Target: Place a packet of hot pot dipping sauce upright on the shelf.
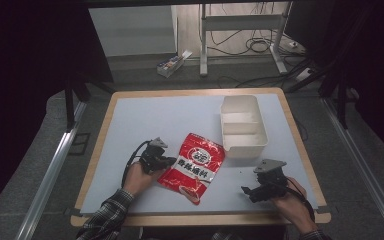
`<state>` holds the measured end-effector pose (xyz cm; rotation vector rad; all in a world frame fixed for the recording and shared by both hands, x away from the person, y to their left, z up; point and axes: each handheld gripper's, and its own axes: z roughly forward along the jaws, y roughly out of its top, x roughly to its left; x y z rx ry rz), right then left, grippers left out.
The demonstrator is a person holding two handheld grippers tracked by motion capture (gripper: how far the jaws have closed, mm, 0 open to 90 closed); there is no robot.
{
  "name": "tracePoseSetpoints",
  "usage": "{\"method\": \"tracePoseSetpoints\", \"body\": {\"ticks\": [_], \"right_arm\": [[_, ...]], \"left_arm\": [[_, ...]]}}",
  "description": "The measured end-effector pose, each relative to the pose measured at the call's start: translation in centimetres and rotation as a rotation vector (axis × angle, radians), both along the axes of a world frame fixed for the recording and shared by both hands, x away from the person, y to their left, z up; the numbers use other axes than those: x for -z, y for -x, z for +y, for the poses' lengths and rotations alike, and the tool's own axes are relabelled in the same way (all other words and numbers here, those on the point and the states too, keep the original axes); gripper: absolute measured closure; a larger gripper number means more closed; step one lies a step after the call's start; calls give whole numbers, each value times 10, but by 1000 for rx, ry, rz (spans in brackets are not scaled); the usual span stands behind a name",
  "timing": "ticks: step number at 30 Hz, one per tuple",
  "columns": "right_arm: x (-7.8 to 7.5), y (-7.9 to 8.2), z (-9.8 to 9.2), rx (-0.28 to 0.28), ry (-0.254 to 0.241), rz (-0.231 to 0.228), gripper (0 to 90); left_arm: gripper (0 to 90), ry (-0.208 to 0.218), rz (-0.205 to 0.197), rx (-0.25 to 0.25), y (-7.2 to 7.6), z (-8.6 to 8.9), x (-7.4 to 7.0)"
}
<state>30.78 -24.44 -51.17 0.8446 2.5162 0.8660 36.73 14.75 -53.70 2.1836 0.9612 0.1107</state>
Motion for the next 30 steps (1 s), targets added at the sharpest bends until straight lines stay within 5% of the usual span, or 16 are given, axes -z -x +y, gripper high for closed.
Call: {"method": "tracePoseSetpoints", "body": {"ticks": [10,13,19,30], "right_arm": [[1,1,4,-10,-9,8,30],[1,1,5,-16,-8,7,30],[2,1,10,-22,-12,13,31],[6,-7,38,-90,-57,59,30]], "left_arm": [[900,-14,-2,42,6,-6,-2],[900,-27,-19,11,4,-2,-2],[900,19,-5,-15,0,5,-1],[733,47,-74,-26,20,12,-15]]}}
